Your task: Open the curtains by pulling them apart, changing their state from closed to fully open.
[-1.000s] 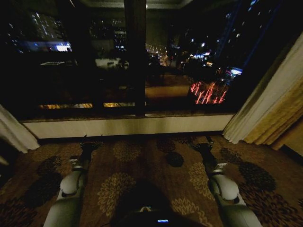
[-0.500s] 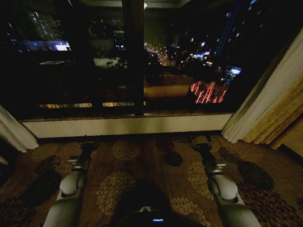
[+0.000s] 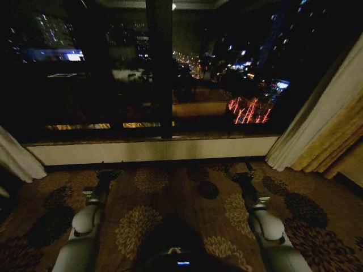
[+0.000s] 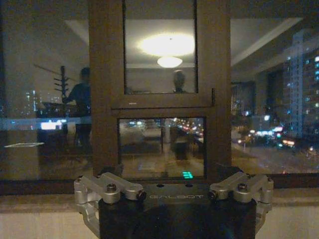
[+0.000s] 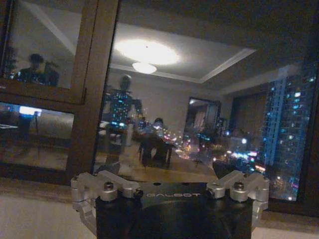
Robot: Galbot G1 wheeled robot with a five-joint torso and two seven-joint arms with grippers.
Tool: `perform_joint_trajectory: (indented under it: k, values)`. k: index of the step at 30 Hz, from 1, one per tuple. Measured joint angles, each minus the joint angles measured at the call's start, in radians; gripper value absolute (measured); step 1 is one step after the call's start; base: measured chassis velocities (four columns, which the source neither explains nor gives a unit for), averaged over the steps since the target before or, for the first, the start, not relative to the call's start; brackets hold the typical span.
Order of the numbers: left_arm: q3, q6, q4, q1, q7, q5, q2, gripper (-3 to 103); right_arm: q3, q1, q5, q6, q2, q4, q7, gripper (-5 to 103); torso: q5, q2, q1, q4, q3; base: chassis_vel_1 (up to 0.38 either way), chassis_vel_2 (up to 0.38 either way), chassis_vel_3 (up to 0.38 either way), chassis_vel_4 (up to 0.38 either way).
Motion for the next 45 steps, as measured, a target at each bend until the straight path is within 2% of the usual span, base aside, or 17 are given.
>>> perform_joint_trajectory:
  k: [23,33,39,45]
  values:
    - [-0.002,-0.017,-0.008,0.006,0.000,-0.015,-0.005,100,0.001,-0.012,-0.005,0.002,0.011,0.002,0.001,100,0.0000,0.000,0.000,0.0000,0.000,0.017,-0.019,-0.012,0.019]
    - [0.011,-0.066,-0.008,0.011,0.000,-0.059,-0.007,100,0.001,0.017,0.002,0.004,0.020,-0.036,0.002,100,0.0000,0.000,0.000,0.0000,0.000,0.019,-0.027,-0.019,0.029]
    - [0.005,-0.070,-0.008,0.008,-0.001,-0.073,-0.004,100,0.001,0.033,0.016,0.002,0.028,-0.043,0.003,100,0.0001,0.000,0.000,0.0000,0.000,0.000,0.000,0.000,0.000]
    - [0.000,-0.069,-0.008,0.007,-0.041,-0.096,-0.009,100,0.003,0.050,0.024,0.000,0.046,-0.057,0.028,100,-0.0002,0.000,0.000,0.0000,0.000,0.000,0.000,0.000,0.000]
